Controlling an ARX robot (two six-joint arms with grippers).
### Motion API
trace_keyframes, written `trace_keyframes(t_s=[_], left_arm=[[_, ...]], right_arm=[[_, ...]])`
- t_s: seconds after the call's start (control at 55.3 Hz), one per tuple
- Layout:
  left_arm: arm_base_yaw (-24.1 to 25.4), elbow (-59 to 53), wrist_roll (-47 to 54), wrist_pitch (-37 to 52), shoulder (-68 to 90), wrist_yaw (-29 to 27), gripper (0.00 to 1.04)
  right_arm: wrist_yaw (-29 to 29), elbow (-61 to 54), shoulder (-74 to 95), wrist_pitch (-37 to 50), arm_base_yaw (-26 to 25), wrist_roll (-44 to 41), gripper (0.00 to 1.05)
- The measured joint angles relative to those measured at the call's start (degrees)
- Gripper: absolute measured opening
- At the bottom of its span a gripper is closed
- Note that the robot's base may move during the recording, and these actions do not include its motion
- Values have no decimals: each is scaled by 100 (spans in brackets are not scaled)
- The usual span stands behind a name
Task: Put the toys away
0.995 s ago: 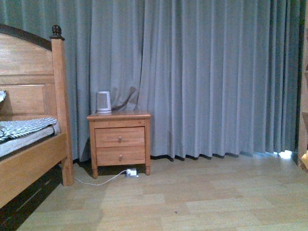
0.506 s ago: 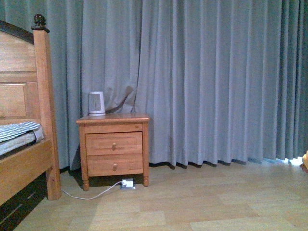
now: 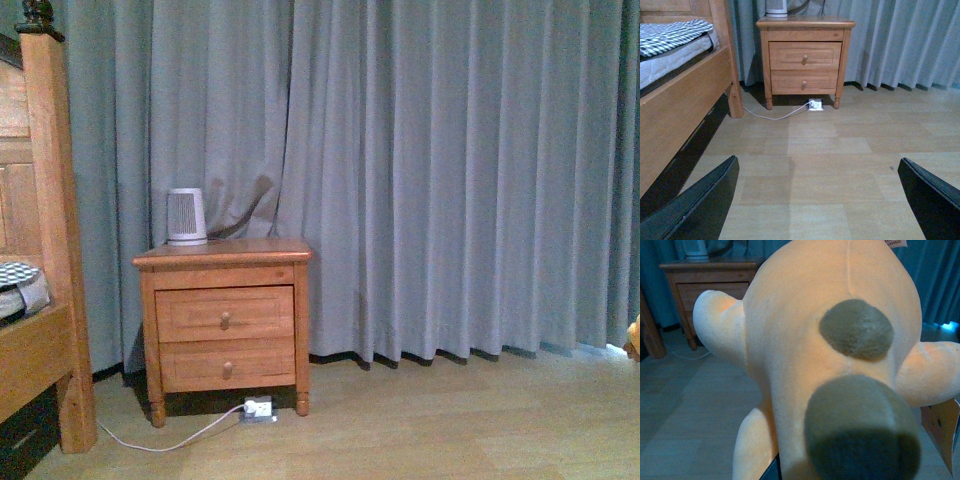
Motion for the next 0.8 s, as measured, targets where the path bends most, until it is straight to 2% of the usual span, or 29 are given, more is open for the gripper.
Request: trace_keyframes(t_s=[0.796], left_arm=[[0,0,0,0,0,0,98]], right_arm=[[0,0,0,2,0,-2,7]])
